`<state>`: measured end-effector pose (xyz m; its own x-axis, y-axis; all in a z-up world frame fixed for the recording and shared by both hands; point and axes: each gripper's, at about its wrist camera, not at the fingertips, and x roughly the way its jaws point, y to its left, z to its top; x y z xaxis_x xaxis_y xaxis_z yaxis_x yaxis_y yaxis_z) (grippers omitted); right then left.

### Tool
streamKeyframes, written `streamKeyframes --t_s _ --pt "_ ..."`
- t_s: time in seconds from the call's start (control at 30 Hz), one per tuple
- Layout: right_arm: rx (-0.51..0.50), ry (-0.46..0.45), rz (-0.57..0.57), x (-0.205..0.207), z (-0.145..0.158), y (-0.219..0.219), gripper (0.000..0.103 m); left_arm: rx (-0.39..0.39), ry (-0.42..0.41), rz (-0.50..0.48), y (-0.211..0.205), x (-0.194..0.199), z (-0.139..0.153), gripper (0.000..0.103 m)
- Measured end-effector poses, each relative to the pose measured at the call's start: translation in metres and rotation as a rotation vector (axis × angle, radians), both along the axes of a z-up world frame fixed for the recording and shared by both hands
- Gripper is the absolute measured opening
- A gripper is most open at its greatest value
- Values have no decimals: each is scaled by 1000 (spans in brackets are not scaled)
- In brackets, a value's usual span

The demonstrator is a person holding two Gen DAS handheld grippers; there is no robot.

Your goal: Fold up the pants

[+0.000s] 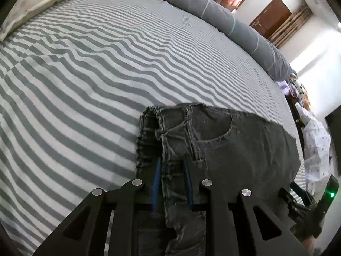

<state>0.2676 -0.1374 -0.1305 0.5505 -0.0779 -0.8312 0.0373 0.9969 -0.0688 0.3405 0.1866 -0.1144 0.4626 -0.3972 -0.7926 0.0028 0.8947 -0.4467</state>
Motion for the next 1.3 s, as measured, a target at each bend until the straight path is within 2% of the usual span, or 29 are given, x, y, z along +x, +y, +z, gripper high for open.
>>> streamKeyframes --t_s 0.23,0.47,0.53,0.57,0.63,0.67,0.83,1.1,1.2,1.3 --pt "56 -16 49 57 13 -15 87 -82 10 51 5 24 -4 24" --pt "-3 4 156 112 10 -18 87 -169 4 201 12 35 -6 24" --pt "4 15 185 126 7 -19 87 -170 -18 231 10 31 -5 24" --pt "2 22 190 133 6 -19 87 -158 -39 238 8 28 -4 20" --pt "-11 29 207 147 5 -17 87 -84 -99 242 -1 22 5 8" --pt "-6 34 228 153 6 -16 87 -65 -120 236 -3 18 8 7" --pt "-25 72 409 170 12 0 87 -71 -237 231 -5 -2 37 6" --pt "-78 218 737 190 18 47 86 -40 -363 243 -6 -34 62 6" --pt "-132 276 876 194 19 69 80 -9 -397 243 -11 -41 70 6" --pt "-162 335 964 196 16 77 69 -7 -399 252 -13 -42 72 6"
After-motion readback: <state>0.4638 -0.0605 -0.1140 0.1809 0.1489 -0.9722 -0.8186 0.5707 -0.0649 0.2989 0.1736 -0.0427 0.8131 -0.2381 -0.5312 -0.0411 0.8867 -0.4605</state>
